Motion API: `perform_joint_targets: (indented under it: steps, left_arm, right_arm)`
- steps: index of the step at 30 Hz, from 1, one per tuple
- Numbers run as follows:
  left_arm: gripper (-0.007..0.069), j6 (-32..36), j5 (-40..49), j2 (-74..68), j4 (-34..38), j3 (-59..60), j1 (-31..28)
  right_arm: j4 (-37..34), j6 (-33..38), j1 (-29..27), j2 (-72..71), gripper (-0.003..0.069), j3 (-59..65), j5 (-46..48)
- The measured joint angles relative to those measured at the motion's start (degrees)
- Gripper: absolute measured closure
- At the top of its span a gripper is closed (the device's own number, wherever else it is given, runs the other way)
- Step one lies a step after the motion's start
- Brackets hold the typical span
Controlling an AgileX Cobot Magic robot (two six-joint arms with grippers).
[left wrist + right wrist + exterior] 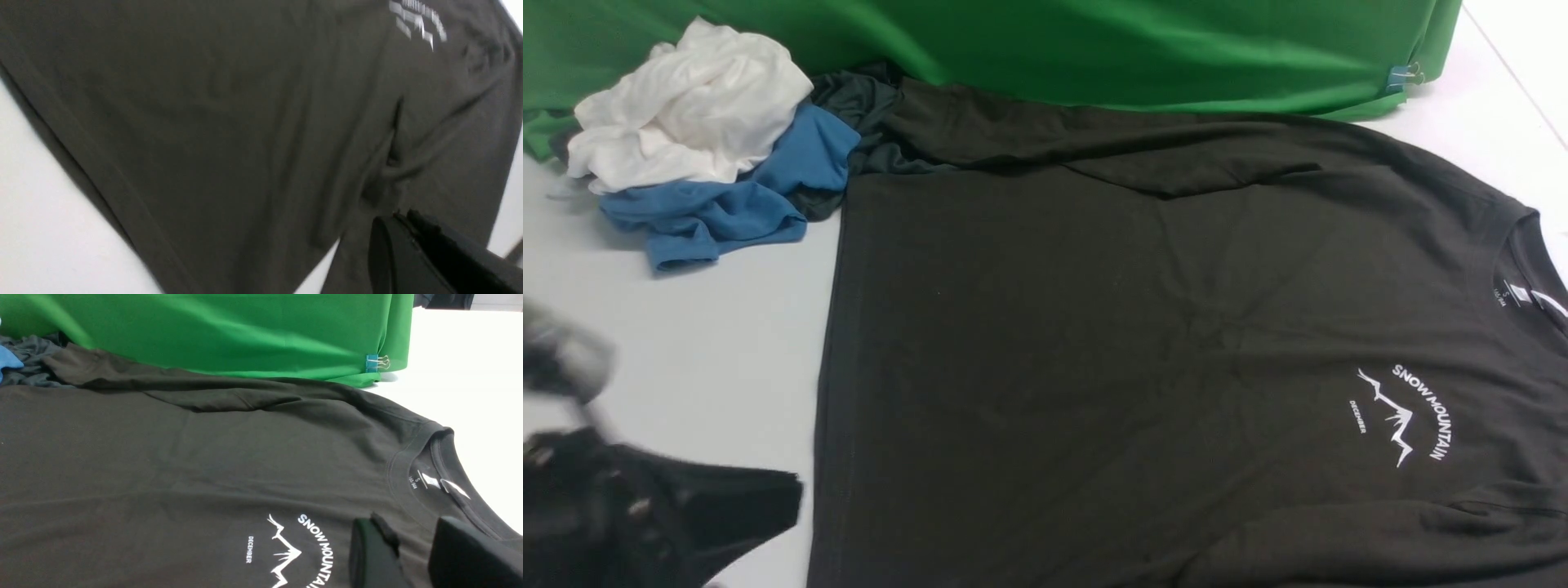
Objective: Fold a long-sleeved shirt on a white desktop.
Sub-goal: 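Grasp the left edge of the dark T-shirt lying flat on the table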
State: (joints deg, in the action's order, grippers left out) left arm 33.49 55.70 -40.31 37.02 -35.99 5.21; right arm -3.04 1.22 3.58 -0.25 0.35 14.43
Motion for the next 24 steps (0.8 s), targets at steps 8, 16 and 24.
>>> perform_joint_targets:
  steps: [8, 16, 24]
  left_arm:
    - [0.0603, 2.45, -1.41, -10.63, -5.02, -2.14, 18.24]
    - [0.0603, -2.25, -12.32, -17.45, -16.88, -2.25, 46.05]
    - [0.0603, -2.3, -10.53, -23.65, -18.7, -2.37, 54.05]
  right_arm:
    - [0.0, 0.0, 0.0, 0.0, 0.0417, 0.0, 0.0]
    - [0.0, 0.0, 0.0, 0.0, 0.0417, 0.0, 0.0]
    - [-0.85, -4.3, 0.0, 0.0, 0.0417, 0.0, -3.49]
